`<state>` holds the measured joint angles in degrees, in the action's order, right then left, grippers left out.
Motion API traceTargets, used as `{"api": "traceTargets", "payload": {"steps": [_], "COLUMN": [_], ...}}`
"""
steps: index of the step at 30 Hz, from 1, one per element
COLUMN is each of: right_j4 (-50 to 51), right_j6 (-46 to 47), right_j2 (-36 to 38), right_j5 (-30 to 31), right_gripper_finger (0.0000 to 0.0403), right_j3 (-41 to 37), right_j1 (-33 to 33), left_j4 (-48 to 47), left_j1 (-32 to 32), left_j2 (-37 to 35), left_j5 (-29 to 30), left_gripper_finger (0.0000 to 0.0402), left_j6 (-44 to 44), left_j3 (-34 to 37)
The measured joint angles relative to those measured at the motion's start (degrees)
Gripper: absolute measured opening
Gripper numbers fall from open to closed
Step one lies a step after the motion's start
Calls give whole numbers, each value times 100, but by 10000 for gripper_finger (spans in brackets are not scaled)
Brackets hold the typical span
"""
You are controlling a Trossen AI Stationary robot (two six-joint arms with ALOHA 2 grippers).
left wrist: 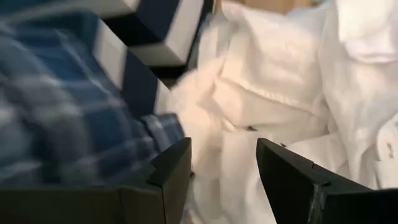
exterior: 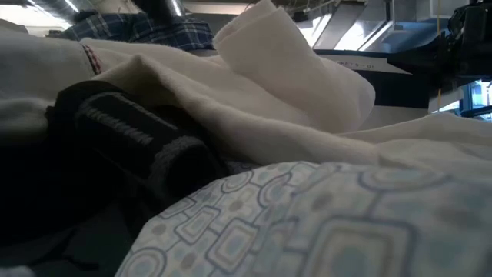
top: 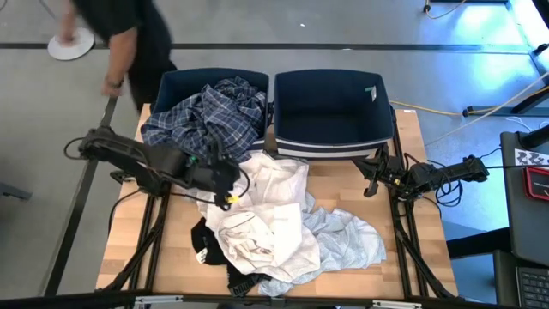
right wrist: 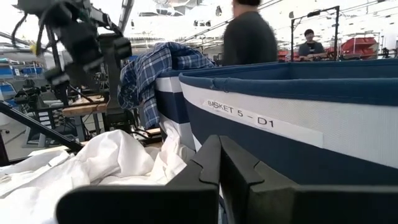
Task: Sort clothes
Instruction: Put the long sleeve plaid shirt into the left blue laundry bin
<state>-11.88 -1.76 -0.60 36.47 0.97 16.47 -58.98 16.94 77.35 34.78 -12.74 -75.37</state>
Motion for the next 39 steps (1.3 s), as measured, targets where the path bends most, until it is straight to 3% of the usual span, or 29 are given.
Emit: {"api": "traceTargets", "payload": {"steps": [16,23,29,34,39], "right_j4": [5,4,4,16,137], "right_j6": [0,0,-2,-2,124], "right_j2": [-1,-2,-2,-2,-2], "right_j5": [0,0,2,2,0], "right_gripper_finger": [5,5,5,5,5], "right_j3": [0,0,2,1,0], "right_j1": [0,0,2,2,2], "left_j4": [1083,1186,983,982,501], "left_j1": [47,-120,-158,-28,82], "left_j2": [484,534,534,534,400], "left_j5": [549,1810,2549,2668,3286], "left_gripper_finger": [172,172,172,172,172], "left_j6": [-906,-1402,-1373,-892,-604], "left_j3": [1816,2332,2198,1672,1085]}}
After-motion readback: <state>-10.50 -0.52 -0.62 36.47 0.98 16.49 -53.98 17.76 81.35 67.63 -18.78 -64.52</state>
